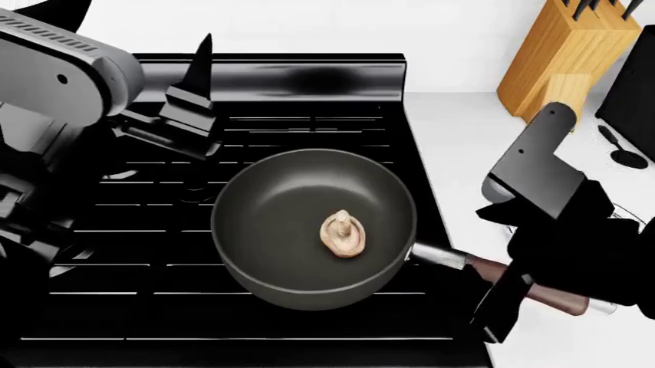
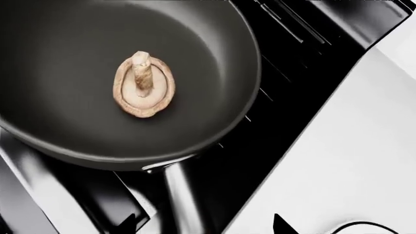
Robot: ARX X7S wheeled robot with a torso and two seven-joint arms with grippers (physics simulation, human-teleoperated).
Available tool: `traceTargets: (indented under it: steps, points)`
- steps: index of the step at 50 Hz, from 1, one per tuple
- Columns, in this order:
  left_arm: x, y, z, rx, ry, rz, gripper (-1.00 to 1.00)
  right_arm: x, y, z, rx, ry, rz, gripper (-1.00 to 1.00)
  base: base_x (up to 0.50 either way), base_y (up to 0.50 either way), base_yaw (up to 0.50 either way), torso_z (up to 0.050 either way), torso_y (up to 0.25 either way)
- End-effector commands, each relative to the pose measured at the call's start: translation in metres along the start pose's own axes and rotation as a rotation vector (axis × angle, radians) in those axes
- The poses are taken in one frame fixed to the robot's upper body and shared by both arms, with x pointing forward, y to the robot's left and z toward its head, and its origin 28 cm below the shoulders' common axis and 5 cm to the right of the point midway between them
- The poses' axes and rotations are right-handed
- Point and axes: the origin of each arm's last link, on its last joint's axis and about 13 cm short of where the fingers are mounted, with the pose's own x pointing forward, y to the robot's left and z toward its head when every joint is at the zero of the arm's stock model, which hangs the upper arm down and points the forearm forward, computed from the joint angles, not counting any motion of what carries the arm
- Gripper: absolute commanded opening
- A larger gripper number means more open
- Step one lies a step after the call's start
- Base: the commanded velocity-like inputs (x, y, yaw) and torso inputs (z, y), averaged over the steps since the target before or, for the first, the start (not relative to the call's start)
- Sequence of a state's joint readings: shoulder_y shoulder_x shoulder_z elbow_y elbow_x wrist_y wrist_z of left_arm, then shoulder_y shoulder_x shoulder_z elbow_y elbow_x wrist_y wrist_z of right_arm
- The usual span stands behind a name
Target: Pick up the pan and dump the vegetables in it onto the plate. Then return the pan to the stove.
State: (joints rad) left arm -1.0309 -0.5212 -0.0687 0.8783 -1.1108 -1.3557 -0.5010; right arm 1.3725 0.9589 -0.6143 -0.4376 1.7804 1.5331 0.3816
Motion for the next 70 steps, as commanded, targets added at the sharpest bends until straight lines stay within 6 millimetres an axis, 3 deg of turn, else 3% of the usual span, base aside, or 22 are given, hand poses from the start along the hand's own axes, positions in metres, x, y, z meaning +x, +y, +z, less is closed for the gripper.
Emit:
traceTargets:
  steps: [1, 19, 40, 41, 70]
  points:
    - [0.003, 0.0, -0.005, -0.005, 0.008, 0.0, 1.0, 0.016, -0.002, -0.002, -0.012, 0.06, 0.033, 1.0, 0.0, 0.0, 0.0, 0.0, 0.0]
    - [0.005, -0.002, -0.007, -0.002, 0.019, -0.006, 1.0, 0.043, 0.0, -0.004, -0.051, 0.128, 0.094, 1.0, 0.0, 0.0, 0.0, 0.0, 0.0]
    - [0.006, -0.002, -0.011, -0.007, 0.026, -0.003, 1.0, 0.049, -0.002, -0.01, -0.032, 0.154, 0.083, 1.0, 0.0, 0.0, 0.0, 0.0, 0.0]
    - [0.006, -0.002, -0.011, -0.007, 0.026, -0.003, 1.0, 0.048, -0.002, -0.011, -0.032, 0.155, 0.082, -1.0, 0.0, 0.0, 0.0, 0.0, 0.0]
    - [0.002, 0.0, -0.009, -0.011, 0.012, 0.008, 1.0, 0.014, -0.006, 0.014, -0.07, -0.05, -0.012, -1.0, 0.0, 0.0, 0.0, 0.0, 0.0]
